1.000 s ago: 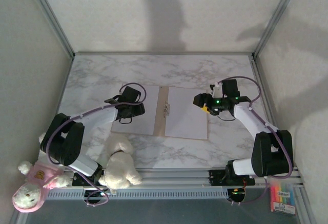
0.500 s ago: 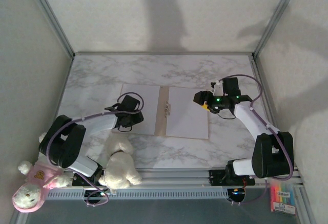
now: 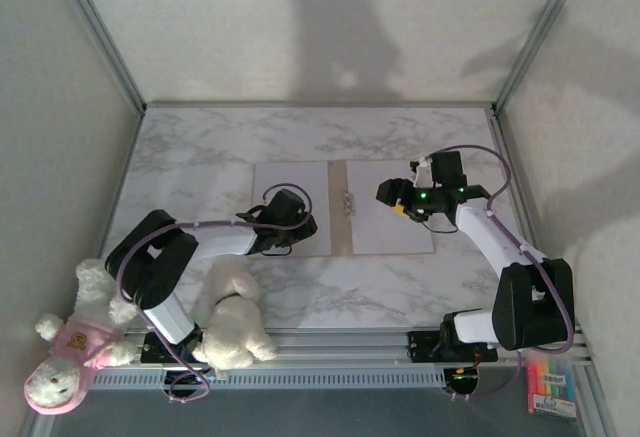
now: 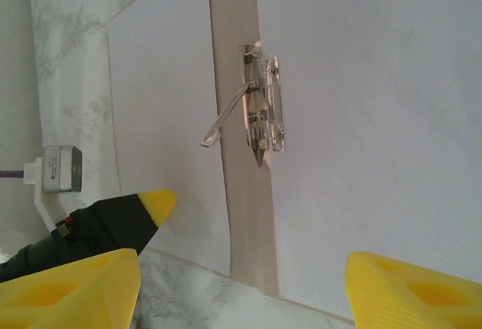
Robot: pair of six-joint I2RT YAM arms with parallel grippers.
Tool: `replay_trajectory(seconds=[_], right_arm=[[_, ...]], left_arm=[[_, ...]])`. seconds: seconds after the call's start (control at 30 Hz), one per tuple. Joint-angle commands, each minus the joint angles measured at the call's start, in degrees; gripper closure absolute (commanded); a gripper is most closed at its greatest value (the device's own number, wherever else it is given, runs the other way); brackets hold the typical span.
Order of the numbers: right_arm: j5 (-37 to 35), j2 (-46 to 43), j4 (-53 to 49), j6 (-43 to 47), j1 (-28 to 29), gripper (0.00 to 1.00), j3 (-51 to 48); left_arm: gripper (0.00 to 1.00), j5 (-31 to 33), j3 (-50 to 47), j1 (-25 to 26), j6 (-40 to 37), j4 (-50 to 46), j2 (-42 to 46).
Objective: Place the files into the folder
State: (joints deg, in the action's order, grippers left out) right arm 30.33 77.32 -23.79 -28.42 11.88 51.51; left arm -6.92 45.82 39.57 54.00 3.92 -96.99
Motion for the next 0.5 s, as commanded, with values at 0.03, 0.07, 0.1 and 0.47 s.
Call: replay_trajectory(seconds=[0.03, 0.07, 0.1, 0.47], right_arm=[[-5.37, 0.15, -2.06, -1.87, 2.42, 0.27, 3.32], [-5.86, 0.87, -2.58, -2.16, 3.1, 0.27, 4.08], [-6.44, 1.45, -3.03, -2.31, 3.7, 0.27, 4.92], [-18.2, 7.32, -10.67, -3.64, 9.89, 0.26, 14.47]], left_arm=[[0.49, -2.26, 1.98, 1.69, 2.13, 1.35, -2.86], [0.49, -2.18, 2.9, 1.95, 1.88, 0.89, -3.35], [0.49, -2.21, 3.76, 2.11, 1.36, 0.21, -3.76], [0.46, 3.64, 5.95, 1.79, -6.18, -9.85, 0.21]])
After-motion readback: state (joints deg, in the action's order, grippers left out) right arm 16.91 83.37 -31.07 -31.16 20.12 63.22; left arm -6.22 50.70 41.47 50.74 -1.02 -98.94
